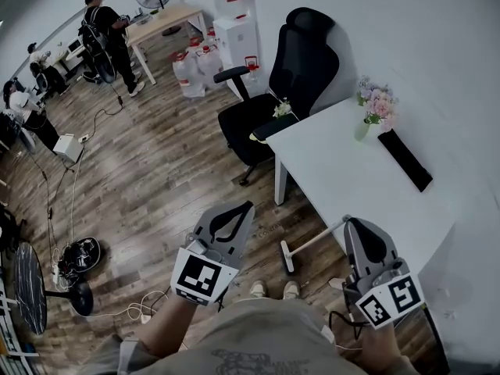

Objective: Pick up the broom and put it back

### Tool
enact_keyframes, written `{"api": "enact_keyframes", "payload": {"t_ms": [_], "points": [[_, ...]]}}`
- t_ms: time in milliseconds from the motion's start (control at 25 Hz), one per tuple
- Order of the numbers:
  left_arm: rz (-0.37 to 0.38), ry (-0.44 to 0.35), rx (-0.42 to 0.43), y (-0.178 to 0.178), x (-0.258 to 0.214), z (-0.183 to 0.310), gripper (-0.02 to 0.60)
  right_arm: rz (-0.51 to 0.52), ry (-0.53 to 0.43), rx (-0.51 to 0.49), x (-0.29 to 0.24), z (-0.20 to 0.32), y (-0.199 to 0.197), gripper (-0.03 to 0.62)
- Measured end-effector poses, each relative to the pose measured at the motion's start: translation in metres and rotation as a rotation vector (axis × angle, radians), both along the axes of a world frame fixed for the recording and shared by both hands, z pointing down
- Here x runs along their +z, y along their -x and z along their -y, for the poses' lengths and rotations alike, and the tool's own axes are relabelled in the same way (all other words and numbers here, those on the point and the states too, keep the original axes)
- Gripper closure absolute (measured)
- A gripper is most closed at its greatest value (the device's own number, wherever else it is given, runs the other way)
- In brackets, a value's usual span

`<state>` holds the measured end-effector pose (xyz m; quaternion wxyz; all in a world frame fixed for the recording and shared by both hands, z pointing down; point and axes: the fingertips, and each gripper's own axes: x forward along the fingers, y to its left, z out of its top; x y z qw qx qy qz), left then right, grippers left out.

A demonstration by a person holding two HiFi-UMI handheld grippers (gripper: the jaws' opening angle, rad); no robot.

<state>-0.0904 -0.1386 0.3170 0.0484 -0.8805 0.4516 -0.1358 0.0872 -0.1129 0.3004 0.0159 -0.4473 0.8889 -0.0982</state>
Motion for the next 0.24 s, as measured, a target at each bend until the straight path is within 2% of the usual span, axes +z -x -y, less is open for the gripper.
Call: {"api": "enact_keyframes", "payload": {"t_ms": [240], "points": [[0.005, 0.002, -0.012, 0.0110, 0.0023, -0.0037, 0.565, -0.013, -0.005, 0.009, 0.0027, -0.0011, 0.0063, 0.563]]}}
